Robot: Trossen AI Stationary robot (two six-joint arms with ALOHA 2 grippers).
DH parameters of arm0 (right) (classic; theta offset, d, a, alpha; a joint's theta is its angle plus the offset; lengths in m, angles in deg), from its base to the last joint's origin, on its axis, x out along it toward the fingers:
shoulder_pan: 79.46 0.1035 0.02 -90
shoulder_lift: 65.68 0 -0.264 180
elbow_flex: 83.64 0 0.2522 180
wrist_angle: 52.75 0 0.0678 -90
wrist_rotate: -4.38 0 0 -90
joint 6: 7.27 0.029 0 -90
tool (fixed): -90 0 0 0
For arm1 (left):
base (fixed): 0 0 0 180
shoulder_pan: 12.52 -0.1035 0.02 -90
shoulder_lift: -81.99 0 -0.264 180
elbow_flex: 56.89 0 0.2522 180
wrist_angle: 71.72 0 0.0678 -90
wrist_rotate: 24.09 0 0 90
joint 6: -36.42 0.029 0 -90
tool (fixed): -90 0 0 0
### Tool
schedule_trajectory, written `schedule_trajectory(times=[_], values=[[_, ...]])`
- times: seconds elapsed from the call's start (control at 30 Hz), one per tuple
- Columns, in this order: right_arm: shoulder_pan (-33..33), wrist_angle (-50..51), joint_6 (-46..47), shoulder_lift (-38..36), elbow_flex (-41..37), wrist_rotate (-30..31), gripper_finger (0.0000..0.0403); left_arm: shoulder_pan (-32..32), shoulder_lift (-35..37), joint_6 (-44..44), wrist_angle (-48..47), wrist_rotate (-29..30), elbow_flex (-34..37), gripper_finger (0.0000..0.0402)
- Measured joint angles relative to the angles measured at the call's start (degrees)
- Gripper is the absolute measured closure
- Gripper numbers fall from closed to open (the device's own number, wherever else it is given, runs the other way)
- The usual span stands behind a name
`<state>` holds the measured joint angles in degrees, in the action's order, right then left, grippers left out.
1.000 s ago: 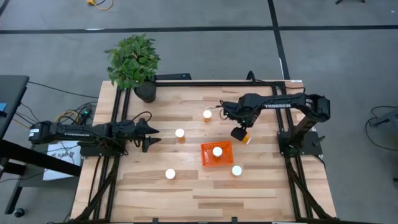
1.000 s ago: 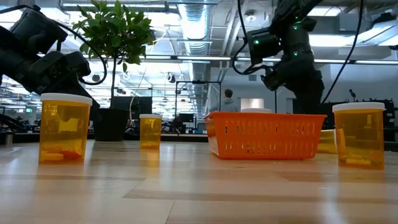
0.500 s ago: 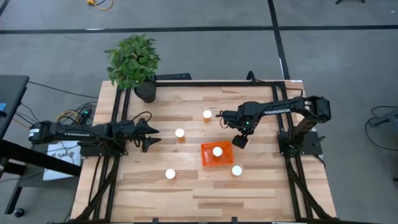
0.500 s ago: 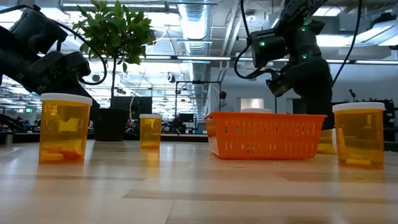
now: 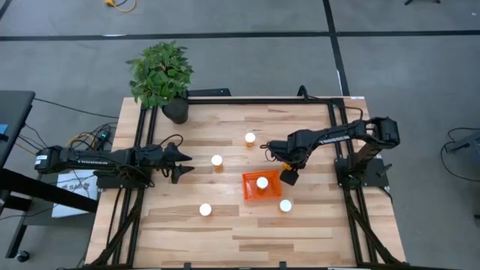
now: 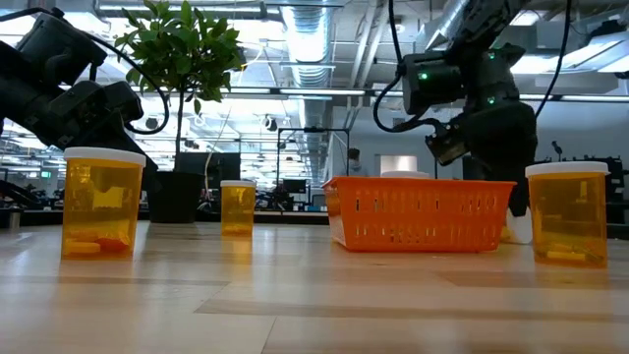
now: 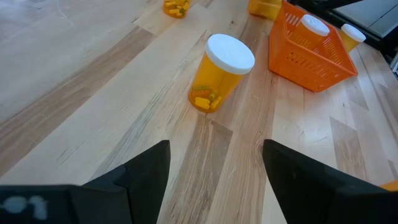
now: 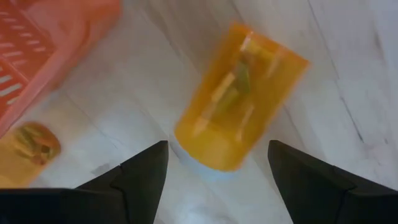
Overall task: Pick and place pill bottles into a basket
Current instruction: Put the orange pill bottle into the orange bin
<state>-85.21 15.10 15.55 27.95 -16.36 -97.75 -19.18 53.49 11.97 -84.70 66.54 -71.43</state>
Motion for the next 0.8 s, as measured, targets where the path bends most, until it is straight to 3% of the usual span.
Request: schedule_trajectory(times=[0.8], values=[[-0.4, -5.3, 1.3, 0.5, -1.3, 2.0, 0.0133, 0.0, 0.0, 0.0, 0.0, 0.0, 0.0, 0.0156]])
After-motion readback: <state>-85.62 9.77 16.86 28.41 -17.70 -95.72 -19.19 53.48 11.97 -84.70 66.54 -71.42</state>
